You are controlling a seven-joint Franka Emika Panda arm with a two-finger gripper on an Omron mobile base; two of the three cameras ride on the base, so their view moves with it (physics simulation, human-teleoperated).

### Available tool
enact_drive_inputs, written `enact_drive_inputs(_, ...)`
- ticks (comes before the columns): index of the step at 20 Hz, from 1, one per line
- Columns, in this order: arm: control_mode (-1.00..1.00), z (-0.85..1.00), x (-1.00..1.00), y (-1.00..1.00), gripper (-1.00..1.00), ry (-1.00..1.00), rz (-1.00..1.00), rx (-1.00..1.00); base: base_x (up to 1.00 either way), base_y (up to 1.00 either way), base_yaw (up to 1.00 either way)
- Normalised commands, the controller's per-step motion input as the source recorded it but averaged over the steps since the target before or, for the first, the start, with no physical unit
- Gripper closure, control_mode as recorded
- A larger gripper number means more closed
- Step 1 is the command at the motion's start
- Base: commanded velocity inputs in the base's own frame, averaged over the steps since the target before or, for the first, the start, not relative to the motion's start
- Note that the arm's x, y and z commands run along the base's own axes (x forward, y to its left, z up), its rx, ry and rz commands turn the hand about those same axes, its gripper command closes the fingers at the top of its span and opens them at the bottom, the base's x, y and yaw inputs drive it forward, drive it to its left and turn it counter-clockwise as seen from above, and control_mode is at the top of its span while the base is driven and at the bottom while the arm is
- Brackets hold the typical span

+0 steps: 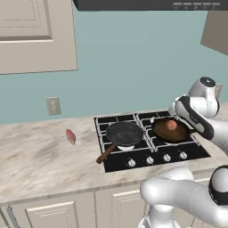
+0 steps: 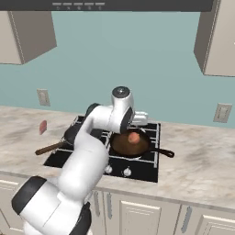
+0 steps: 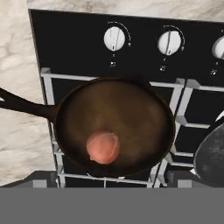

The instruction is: Place both pans onto different burners. Then place the onion and the steak on different pans.

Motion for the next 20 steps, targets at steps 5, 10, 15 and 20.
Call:
enact_drive_inputs(5,-1.0,0.52,-0.51,0.25,-1.0,0.0,0.0,-0.03,0.0,0.0,0.0)
enact_drive_inputs(10,-1.0,0.36,-0.45,0.28,-1.0,0.0,0.0,0.0,0.0,0.0,0.0)
enact_drive_inputs(15,-1.0,0.39,-0.34,0.31,-1.0,0.0,0.0,0.01,0.0,0.0,0.0)
enact_drive_inputs(20,-1.0,0.39,-0.29,0.34,-1.0,0.0,0.0,0.04,0.0,0.0,0.0)
